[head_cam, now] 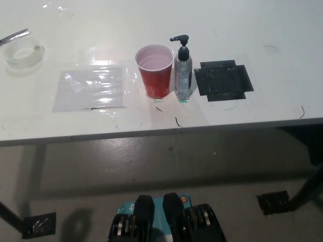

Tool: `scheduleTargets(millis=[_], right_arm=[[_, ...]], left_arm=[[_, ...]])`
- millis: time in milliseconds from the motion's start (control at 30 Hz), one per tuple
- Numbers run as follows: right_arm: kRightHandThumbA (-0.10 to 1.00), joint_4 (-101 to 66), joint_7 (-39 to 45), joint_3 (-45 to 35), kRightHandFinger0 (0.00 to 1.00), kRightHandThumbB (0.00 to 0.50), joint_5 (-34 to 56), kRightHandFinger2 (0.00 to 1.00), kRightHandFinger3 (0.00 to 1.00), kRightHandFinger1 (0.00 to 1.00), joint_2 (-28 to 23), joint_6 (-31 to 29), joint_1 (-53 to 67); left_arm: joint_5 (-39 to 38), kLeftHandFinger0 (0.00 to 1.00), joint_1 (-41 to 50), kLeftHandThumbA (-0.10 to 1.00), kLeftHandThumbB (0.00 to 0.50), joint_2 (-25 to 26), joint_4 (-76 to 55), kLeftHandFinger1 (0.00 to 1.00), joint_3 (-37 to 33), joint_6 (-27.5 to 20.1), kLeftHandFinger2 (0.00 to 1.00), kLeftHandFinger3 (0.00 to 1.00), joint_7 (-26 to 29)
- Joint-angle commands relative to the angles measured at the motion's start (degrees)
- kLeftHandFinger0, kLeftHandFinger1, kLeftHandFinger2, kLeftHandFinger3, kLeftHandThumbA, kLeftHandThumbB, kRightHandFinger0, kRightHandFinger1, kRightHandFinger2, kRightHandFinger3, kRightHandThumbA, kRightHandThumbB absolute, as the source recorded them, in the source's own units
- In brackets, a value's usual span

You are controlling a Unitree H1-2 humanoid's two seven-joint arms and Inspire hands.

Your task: The robot uses its right hand to press the hand soap kept in the middle of the table to get liquid hand soap out

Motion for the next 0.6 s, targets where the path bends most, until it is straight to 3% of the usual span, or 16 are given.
scheduleTargets(millis=[0,33,100,167,333,400,433,533,567], right_arm=[[1.00,-6.59,0.80,3.74,0.87,0.244,-3.55,0.89,0.98,0.86,-3.87,0.48,-4.77],[1.00,-7.07,1.76,5.19,0.91,0.210,-4.25,0.93,1.00,0.91,-4.89,0.41,-5.63],[1.00,-8.24,2.51,7.87,1.00,0.234,-5.43,0.98,1.00,0.98,-6.69,1.42,-7.49],[1.00,-8.80,2.67,10.25,1.00,0.277,-6.13,1.00,1.00,1.00,-7.85,2.98,-10.02],[1.00,-9.30,4.43,17.61,1.00,0.229,-10.50,1.00,1.00,1.00,-10.95,4.38,-16.75],[1.00,-8.61,4.94,21.28,1.00,0.264,-12.88,1.00,1.00,1.00,-11.17,5.40,-20.83],[1.00,-7.37,5.74,23.54,1.00,0.307,-14.00,1.00,1.00,1.00,-11.13,5.51,-23.44],[1.00,-4.06,7.09,26.65,1.00,0.312,-15.20,1.00,1.00,1.00,-11.03,2.18,-26.76],[1.00,-2.28,7.95,28.18,1.00,0.277,-16.00,1.00,1.00,1.00,-10.88,0.38,-28.46]], left_arm=[[-0.87,0.33,-0.78,0.65,0.000,2.02,-1.46,0.40,0.79,-0.60,0.51,0.65,-0.88],[-0.55,0.34,-0.74,0.65,0.000,1.99,-1.53,0.41,0.81,-0.47,0.51,0.65,-0.70],[-1.13,0.33,-1.31,0.65,0.000,2.00,-1.10,0.40,0.67,-0.67,0.50,0.65,-1.17],[-1.12,0.32,-1.35,0.64,0.000,2.00,-0.98,0.40,0.68,-0.75,0.49,0.64,-1.21],[-1.12,0.32,-1.18,0.64,0.000,1.95,-0.60,0.40,0.68,-1.58,0.50,0.64,-1.53],[-1.03,0.33,-1.08,0.65,0.000,1.92,-0.75,0.40,0.69,-1.13,0.50,0.65,-1.41],[-0.96,0.33,-1.02,0.65,0.000,1.91,-1.17,0.40,0.69,-0.30,0.50,0.65,-1.23],[-0.89,0.33,-1.03,0.66,0.000,1.97,-1.23,0.39,0.62,-0.33,0.49,0.65,-1.29],[-0.93,0.33,-1.02,0.66,0.000,1.94,-1.25,0.40,0.63,-0.26,0.49,0.65,-1.27]])
